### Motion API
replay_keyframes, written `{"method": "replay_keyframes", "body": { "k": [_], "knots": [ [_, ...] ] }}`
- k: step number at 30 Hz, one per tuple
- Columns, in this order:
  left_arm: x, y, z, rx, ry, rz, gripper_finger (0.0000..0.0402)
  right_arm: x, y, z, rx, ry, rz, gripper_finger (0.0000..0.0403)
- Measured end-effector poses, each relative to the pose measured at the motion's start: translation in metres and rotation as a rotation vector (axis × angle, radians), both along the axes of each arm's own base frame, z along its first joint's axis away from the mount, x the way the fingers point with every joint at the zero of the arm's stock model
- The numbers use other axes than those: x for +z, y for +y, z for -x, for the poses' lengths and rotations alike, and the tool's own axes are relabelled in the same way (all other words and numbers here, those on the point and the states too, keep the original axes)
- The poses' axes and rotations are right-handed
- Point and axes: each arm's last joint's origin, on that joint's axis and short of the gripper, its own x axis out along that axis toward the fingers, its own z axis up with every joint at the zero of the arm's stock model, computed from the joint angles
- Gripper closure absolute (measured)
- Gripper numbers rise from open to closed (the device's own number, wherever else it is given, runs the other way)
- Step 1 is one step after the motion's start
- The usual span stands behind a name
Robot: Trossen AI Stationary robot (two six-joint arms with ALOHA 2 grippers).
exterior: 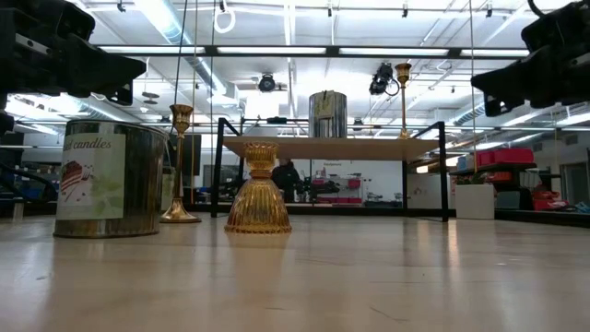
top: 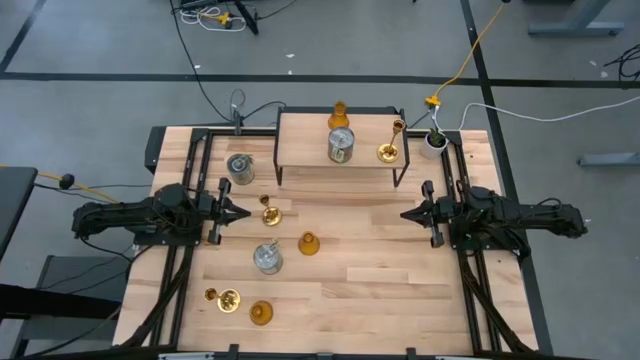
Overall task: Pick & Place candle stick holders
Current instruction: Adjust the scented candle on the shelf
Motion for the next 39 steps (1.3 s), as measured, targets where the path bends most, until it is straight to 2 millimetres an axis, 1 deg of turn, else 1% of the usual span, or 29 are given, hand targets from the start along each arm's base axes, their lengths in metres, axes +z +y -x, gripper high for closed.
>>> {"method": "replay_keyframes", "body": {
  "k": [3,12,30,39],
  "knots": [
    [0.0000,0.0000,0.0000,0.000,0.000,0.000,0.0383,-0.0037,0.0000,-0.0004,0.001,-0.020,-0.018,0.0403],
    [-0.0001,0.0000,0.0000,0.000,0.000,0.000,0.0383,0.0010,0.0000,0.0026,-0.002,-0.076,0.020,0.0403],
    [-0.0001,0.0000,0.0000,0.000,0.000,0.000,0.0383,0.0007,0.0000,0.0026,-0.001,-0.071,0.012,0.0403],
    [0.0000,0.0000,0.0000,0.000,0.000,0.000,0.0383,0.0007,0.0000,0.0026,-0.001,-0.071,0.012,0.0383]
  ]
}}
